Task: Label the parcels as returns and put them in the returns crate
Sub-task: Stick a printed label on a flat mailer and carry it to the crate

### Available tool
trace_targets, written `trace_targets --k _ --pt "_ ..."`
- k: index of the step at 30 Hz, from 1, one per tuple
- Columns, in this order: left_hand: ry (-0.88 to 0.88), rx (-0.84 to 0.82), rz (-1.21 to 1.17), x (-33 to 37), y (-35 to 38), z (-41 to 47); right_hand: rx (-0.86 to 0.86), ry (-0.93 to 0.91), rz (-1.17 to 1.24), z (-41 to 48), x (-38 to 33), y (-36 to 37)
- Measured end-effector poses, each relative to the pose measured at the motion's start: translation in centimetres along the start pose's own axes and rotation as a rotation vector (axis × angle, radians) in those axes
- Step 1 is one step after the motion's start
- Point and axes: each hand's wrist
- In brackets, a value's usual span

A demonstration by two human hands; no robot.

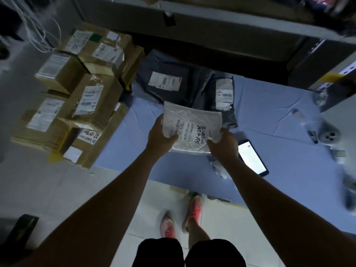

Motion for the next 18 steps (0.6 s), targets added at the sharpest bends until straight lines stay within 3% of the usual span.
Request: trace_targets --k 11,16,18 --pt "-0.187 0.037 0.273 -5.6 3.6 -2.6 -0.255 -0.08 -0.171 -1.5 5.1 0.6" --pt "-0.195 0.091 0.441 -5.0 5.0 -2.3 -0.162 -0.085 -0.13 0.6 6.6 -1.9" --pt "-0.224 0.108 0.473 -4.6 5.4 -2.2 -0.145 -0.085 -0.216 1.2 7.8 -3.2"
Point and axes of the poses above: each hand's wrist, its own z-axis towards the middle knuckle, its own y-axis out of the palm, x = y × z, and after that the axes turned 11 degrees about -y, right-handed
